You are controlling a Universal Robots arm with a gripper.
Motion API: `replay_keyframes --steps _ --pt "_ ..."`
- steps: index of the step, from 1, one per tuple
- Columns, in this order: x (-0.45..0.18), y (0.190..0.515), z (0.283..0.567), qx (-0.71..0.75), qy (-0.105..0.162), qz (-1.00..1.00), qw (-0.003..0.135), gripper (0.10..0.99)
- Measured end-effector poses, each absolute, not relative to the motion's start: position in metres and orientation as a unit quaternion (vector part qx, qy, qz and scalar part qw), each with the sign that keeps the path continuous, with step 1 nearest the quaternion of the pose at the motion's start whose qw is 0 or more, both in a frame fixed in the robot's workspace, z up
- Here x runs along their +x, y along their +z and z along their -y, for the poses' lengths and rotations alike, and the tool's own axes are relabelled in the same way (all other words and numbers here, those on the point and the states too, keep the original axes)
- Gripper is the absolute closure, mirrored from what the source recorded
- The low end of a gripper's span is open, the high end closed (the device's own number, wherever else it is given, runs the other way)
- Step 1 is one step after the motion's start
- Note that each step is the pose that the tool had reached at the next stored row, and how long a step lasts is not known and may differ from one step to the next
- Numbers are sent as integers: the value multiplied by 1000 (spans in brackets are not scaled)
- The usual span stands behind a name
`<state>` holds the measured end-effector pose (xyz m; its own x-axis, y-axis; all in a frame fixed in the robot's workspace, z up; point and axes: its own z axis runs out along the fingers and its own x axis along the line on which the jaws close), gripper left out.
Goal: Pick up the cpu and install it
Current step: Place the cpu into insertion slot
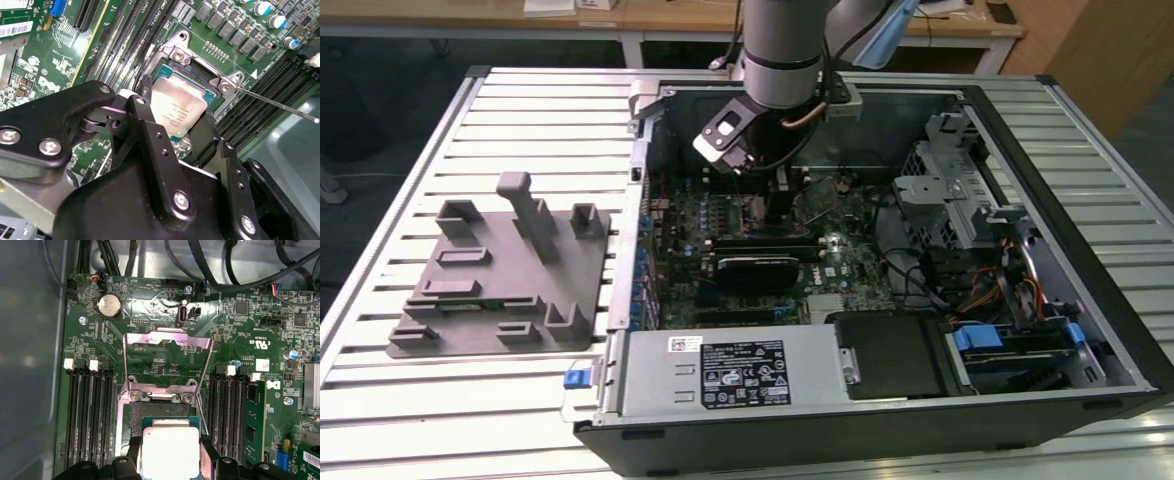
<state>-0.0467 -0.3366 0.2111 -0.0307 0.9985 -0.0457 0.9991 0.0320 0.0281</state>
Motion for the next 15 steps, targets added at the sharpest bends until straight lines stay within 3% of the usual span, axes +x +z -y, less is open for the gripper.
replay_keyframes --steps 15 --pt "-45 199 333 706 -6 -708 26 545"
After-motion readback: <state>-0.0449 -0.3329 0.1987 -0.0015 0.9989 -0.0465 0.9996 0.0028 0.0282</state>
